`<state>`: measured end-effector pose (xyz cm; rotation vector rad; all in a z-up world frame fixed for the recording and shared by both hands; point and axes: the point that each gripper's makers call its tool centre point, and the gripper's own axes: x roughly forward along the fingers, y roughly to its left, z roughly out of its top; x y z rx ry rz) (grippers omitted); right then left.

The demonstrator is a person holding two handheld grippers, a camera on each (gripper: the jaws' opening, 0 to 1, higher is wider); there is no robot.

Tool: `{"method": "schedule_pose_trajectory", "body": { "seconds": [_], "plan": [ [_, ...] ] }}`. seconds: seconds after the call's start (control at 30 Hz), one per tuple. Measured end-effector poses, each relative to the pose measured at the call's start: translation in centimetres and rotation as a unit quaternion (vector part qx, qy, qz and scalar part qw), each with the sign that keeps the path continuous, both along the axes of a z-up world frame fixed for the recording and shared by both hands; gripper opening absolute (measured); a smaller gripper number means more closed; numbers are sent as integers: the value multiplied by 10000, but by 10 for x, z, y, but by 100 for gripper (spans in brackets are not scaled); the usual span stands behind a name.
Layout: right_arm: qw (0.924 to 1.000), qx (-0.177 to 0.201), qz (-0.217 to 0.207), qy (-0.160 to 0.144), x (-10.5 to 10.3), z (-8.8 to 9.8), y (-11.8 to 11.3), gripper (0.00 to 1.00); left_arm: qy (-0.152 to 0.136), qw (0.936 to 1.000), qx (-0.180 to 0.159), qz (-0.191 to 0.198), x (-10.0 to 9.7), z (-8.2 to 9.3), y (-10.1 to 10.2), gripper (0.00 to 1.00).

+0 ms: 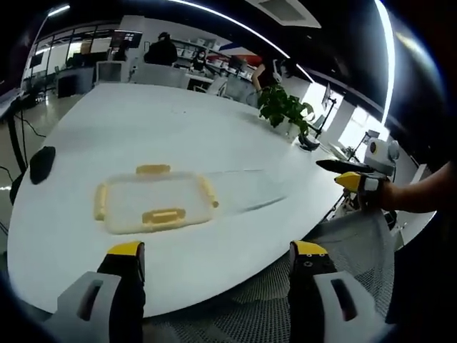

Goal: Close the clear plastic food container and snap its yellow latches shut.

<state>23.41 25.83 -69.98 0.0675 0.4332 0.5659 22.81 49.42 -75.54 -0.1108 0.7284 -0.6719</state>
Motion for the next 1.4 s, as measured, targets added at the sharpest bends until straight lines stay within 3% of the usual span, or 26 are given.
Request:
{"method": "schedule_pose_trajectory", "body": {
  "seconds": [0.17,0.4,0.47,0.6,1.07,1.4],
  "plan": [
    [10000,-21,-5,-27,1,4,0,72,134,9998,-126,83,1,-1,0,82],
    [9998,57,102,-183,8,18,18,72,-245,9987,211,-405,-1,9,-6,83],
    [9997,-8,109,-199,11,16,18,72,-97,9989,68,-450,-5,13,-9,83],
    [9995,152,99,-240,15,22,26,71,-85,9987,-29,-495,-7,20,-8,84],
    [9986,376,151,-326,18,32,56,72,-148,9993,-19,-349,7,17,11,82],
    [9978,375,422,-359,18,33,81,72,-198,9993,-150,-276,11,20,24,83]
  ]
}}
